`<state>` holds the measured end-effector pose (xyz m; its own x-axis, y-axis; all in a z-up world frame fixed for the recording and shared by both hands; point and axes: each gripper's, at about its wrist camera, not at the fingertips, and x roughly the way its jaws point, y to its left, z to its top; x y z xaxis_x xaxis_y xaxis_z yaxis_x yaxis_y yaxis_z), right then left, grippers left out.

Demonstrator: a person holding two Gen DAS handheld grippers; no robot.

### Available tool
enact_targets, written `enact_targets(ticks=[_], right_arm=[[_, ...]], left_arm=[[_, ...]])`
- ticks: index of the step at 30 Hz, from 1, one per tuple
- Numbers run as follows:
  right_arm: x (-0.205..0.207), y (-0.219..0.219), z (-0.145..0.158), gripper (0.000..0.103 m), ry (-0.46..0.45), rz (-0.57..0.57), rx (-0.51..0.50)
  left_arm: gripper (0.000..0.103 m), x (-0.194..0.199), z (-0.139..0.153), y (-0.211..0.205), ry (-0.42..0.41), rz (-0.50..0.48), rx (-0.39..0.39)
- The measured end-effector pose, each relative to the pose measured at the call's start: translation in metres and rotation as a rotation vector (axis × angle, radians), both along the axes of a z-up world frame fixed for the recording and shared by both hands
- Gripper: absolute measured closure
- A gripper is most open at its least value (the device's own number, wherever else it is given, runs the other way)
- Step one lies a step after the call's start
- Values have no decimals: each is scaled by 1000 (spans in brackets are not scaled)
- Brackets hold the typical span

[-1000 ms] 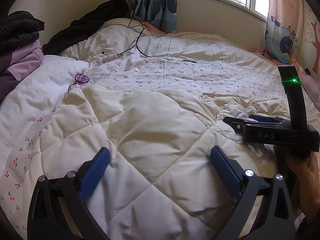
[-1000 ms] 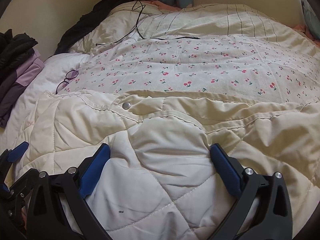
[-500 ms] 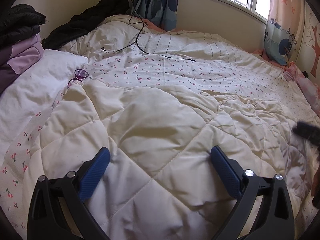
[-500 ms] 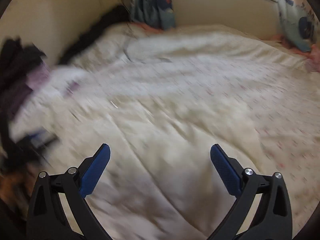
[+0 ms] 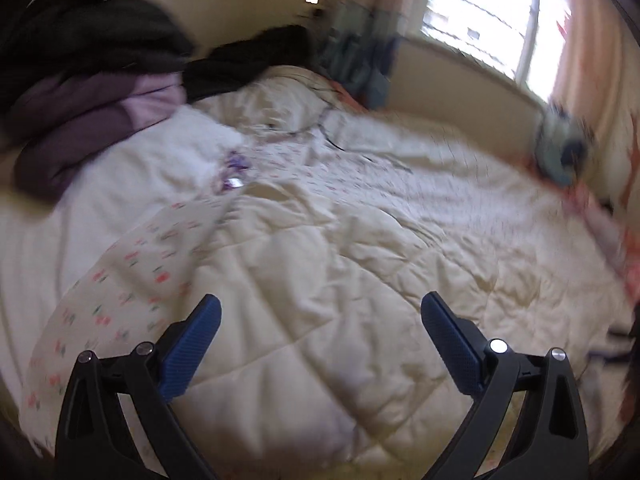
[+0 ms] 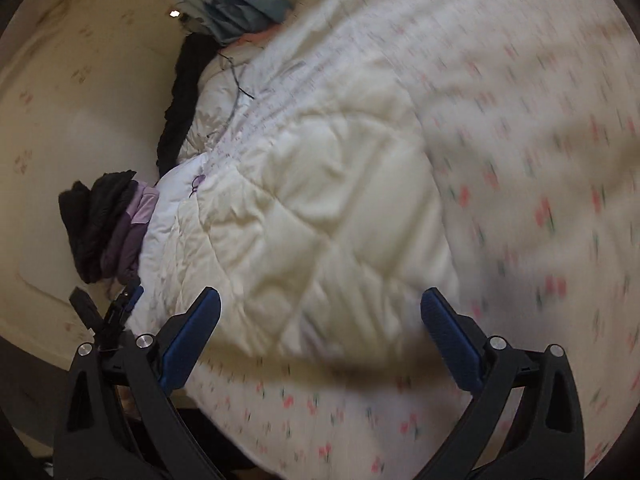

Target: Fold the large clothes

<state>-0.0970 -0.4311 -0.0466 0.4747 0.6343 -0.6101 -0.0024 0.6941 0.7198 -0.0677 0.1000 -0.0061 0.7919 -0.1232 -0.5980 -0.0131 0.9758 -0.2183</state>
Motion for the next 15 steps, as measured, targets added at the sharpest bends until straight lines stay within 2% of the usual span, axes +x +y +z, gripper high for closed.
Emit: enact_targets(ticks=[2, 5, 6, 9, 13, 15], right_arm=[[-11, -7, -10, 6, 15, -11, 45], [-17, -2, -30, 6, 86, -29, 98], [-19, 3, -34, 6, 91, -31, 106], [-17, 16, -37, 6, 62, -21, 127], [3, 11, -47, 6, 46, -103, 194], [8, 15, -44, 6, 33, -125, 178]], left_arm=[[7, -17, -2, 26, 16, 51, -102], [7, -37, -13, 52, 66, 65, -258], [7, -42, -16, 58, 79, 62, -304], [7, -51, -37, 71, 146, 32, -519], [7, -50, -54, 63, 211, -11, -617], [7, -47, -57, 56, 218, -36, -637]])
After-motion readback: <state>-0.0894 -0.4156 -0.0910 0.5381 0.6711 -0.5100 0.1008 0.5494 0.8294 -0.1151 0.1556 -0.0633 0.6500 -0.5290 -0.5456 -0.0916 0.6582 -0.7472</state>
